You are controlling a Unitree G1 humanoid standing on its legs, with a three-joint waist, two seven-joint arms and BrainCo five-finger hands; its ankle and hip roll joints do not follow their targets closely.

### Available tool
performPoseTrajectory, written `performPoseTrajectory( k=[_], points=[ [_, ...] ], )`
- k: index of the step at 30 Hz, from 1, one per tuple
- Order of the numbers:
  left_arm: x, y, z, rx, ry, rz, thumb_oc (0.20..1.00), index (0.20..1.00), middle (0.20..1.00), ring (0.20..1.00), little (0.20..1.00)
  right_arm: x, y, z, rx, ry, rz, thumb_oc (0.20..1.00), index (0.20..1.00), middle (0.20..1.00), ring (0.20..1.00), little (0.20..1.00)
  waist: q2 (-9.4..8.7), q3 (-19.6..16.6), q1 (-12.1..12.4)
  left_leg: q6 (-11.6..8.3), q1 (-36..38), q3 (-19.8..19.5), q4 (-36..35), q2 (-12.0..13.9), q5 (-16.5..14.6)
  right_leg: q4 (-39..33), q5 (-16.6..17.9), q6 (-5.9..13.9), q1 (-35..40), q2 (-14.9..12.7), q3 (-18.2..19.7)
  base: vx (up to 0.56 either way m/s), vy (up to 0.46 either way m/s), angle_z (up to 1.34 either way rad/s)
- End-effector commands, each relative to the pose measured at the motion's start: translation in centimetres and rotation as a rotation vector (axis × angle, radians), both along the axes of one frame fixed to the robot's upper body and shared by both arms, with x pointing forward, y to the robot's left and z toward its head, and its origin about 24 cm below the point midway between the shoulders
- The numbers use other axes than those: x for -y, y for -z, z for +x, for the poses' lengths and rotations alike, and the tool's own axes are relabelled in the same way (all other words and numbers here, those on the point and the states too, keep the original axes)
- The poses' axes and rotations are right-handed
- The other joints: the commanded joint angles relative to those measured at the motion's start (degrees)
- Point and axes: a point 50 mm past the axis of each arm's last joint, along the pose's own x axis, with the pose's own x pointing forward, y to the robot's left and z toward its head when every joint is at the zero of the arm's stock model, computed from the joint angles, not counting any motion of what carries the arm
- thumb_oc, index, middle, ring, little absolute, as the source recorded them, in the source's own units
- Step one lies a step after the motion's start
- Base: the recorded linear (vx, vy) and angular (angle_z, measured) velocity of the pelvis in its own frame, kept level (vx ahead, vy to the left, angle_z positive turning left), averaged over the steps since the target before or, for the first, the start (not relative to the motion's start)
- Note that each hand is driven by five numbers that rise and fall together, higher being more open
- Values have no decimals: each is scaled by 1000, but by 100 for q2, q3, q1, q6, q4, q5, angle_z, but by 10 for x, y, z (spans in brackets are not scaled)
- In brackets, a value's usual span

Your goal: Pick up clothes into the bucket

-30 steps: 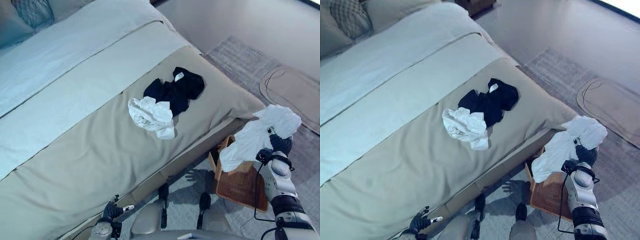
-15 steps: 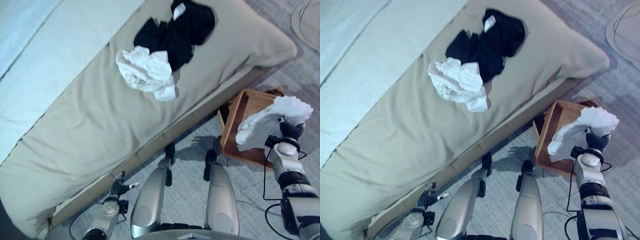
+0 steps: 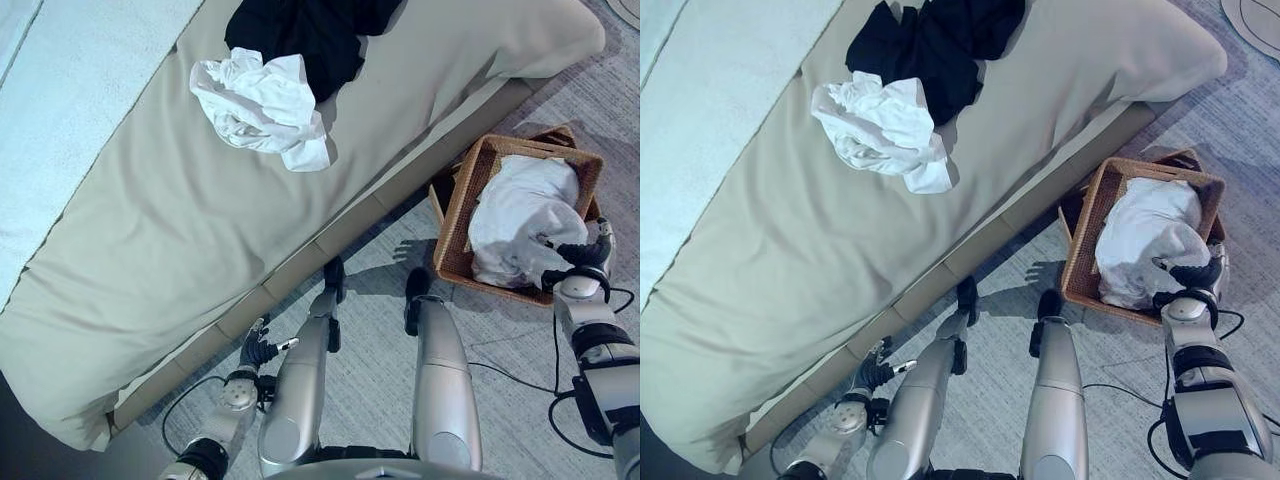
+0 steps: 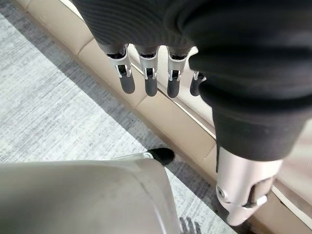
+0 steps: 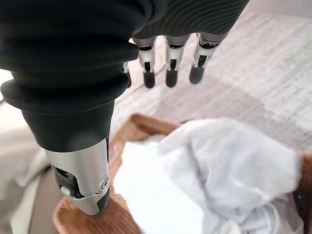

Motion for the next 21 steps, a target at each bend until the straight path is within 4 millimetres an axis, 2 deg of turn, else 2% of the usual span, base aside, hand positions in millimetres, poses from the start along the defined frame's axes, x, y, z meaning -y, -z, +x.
performPoseTrajectory(
  k=[1, 3, 6, 7, 8, 12, 16, 17, 18, 19, 20, 21],
  points=[
    [-1, -2, 4, 24, -48, 5, 1000, 1000, 1000, 1000, 1000, 14, -10, -5, -3, 29, -65, 1000, 1000, 1000, 1000, 1000, 8, 56, -53, 193, 228, 187, 927, -154, -926, -1102, 728, 326, 423, 128, 220, -95, 3, 4],
    [-4, -6, 7, 48, -69, 5, 1000, 1000, 1000, 1000, 1000, 7, 1, -8, -18, 12, -45, 1000, 1000, 1000, 1000, 1000, -39, 56, -59, 182, 254, 178, 852, -138, -894, -1244, 807, 357, 470, 146, 200, 0, 0, 0],
    [-20, -20, 17, 133, -172, -2, 1000, 1000, 1000, 1000, 1000, -15, 26, -12, -19, -50, 7, 1000, 1000, 1000, 1000, 1000, -150, 56, -76, 167, 310, 181, 769, -100, -872, -1486, 920, 395, 586, 196, 160, 0, 0, 0],
    [-20, -20, 17, 132, -172, -2, 1000, 1000, 1000, 1000, 1000, -15, 26, -12, -19, -50, 8, 1000, 1000, 1000, 1000, 1000, -152, 56, -74, 167, 316, 180, 768, -99, -872, -1490, 922, 395, 593, 197, 160, 0, 0, 0],
    [-36, -35, 25, 219, -260, -7, 1000, 1000, 1000, 1000, 1000, -33, 43, -17, 0, -103, 73, 1000, 1000, 1000, 1000, 1000, -260, 56, -103, 168, 368, 185, 787, -65, -907, -1620, 995, 428, 700, 229, 142, 0, 0, 0],
    [-79, -78, 36, 435, -457, 47, 1000, 1000, 1000, 1000, 1000, -77, 71, -32, 2, -270, 135, 1000, 1000, 1000, 1000, 1000, -580, 56, -160, 174, 501, 255, 931, 30, -1034, -1891, 1168, 499, 980, 310, 210, -3, 10, -7],
    [-116, -135, 49, 662, -516, 311, 1000, 1000, 1000, 1000, 1000, -113, 107, -55, -180, -476, 106, 1000, 1000, 1000, 1000, 1000, -919, 56, -232, 174, 761, 423, 1010, 127, -1216, -2242, 1359, 596, 1337, 391, 339, -1, 53, -27],
    [-116, -135, 49, 662, -516, 312, 1000, 1000, 1000, 1000, 1000, -113, 108, -55, -180, -477, 106, 1000, 1000, 1000, 1000, 1000, -924, 56, -227, 174, 767, 429, 1007, 129, -1217, -2245, 1361, 596, 1341, 394, 345, 7, 95, -41],
    [-132, -162, 56, 735, -506, 454, 1000, 1000, 1000, 1000, 1000, -125, 121, -67, -279, -582, 70, 1000, 1000, 1000, 1000, 1000, -1060, 56, -277, 178, 900, 553, 1015, 171, -1292, -2409, 1454, 663, 1484, 440, 435, 4, 65, -51],
    [-132, -162, 56, 735, -506, 456, 1000, 1000, 1000, 1000, 1000, -125, 121, -67, -280, -583, 71, 1000, 1000, 1000, 1000, 1000, -1067, 56, -270, 178, 910, 562, 1009, 172, -1293, -2416, 1456, 663, 1491, 443, 442, 10, 138, -51],
    [-149, -184, 60, 776, -496, 579, 1000, 1000, 1000, 1000, 1000, -135, 131, -77, -362, -683, 23, 1000, 1000, 1000, 1000, 1000, -1175, 56, -330, 194, 1020, 676, 1038, 198, -1355, -2562, 1545, 710, 1611, 483, 528, 12, 105, -43],
    [-152, -201, 61, 828, -468, 637, 1000, 1000, 1000, 1000, 1000, -138, 133, -81, -396, -737, -18, 1000, 1000, 1000, 1000, 1000, -1225, 55, -344, 201, 1066, 726, 1055, 215, -1394, -2649, 1579, 737, 1674, 505, 576, 11, 105, -38]
  ],
)
